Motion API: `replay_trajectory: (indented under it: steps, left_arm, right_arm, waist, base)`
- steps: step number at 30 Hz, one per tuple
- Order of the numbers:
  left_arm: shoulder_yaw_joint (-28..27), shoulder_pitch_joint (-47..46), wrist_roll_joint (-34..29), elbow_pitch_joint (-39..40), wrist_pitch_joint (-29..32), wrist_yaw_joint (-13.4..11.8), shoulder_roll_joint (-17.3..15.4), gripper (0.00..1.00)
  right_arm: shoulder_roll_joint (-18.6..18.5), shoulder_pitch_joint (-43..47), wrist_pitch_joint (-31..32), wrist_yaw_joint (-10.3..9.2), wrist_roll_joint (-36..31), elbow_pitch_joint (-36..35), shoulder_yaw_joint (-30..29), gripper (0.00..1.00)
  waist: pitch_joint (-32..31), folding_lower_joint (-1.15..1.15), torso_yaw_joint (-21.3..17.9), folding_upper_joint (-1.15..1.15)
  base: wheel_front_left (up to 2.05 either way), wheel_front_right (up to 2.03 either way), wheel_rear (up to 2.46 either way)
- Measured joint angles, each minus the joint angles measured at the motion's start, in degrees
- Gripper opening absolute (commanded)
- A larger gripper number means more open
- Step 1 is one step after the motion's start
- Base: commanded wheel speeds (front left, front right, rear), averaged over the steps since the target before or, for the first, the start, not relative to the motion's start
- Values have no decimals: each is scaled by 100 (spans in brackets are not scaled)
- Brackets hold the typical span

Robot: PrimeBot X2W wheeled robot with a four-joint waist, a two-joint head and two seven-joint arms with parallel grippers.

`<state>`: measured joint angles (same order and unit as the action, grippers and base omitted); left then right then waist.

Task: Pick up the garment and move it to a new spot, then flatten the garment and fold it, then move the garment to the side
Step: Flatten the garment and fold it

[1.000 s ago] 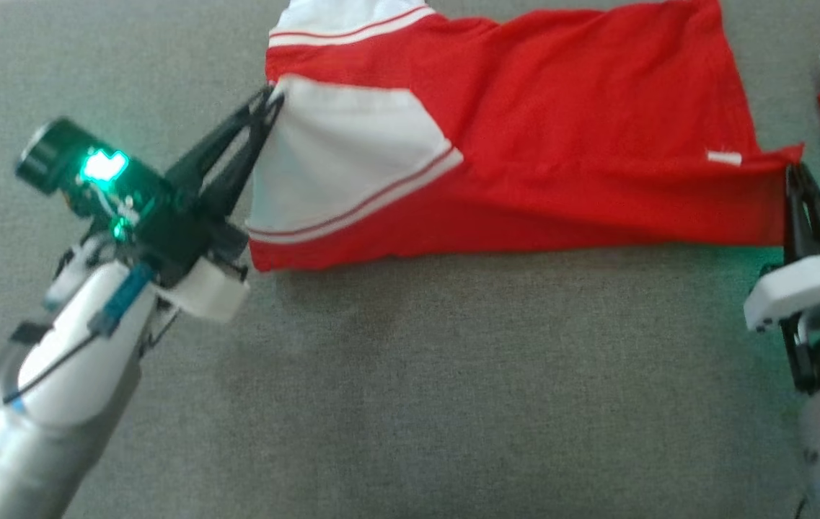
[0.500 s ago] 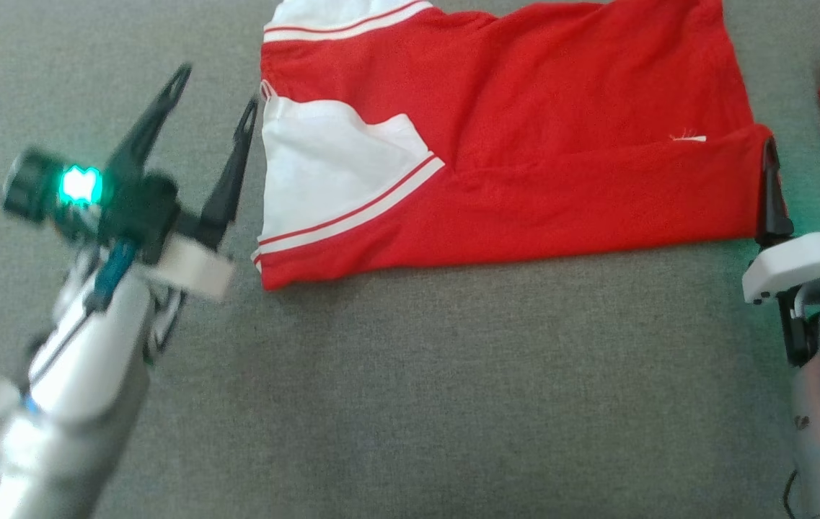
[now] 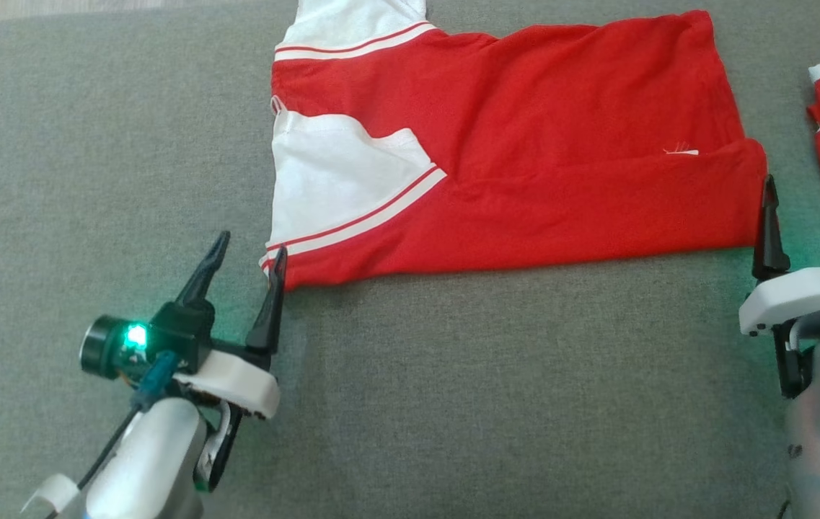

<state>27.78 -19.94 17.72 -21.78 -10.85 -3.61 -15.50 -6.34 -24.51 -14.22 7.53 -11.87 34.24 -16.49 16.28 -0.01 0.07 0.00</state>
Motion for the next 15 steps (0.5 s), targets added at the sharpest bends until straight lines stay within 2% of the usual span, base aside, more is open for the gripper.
replay_trajectory:
  steps: [9, 13, 14, 15]
  left_arm:
    - [196, 215, 147, -215, 858, 1, 52, 100]
    - [231, 205, 165, -198, 999, 8, 60, 100]
    - [240, 202, 165, -185, 1026, 12, 59, 87]
    - [248, 201, 168, -176, 1028, 19, 59, 41]
  right_arm:
    - [-2, -2, -15, 0, 1, -75, 59, 100]
    - [-1, -2, -15, 0, 1, -58, 79, 100]
    - [-1, -2, -15, 0, 1, -42, 87, 100]
    - [-1, -2, -15, 0, 2, -13, 89, 100]
  waist:
    - [79, 0, -33, 0]
    - [101, 1, -17, 0]
    - [102, 1, -14, 0]
    - [98, 1, -9, 0]
  base:
    - [0, 0, 0]
    - [0, 0, 0]
    - [0, 0, 0]
    - [0, 0, 0]
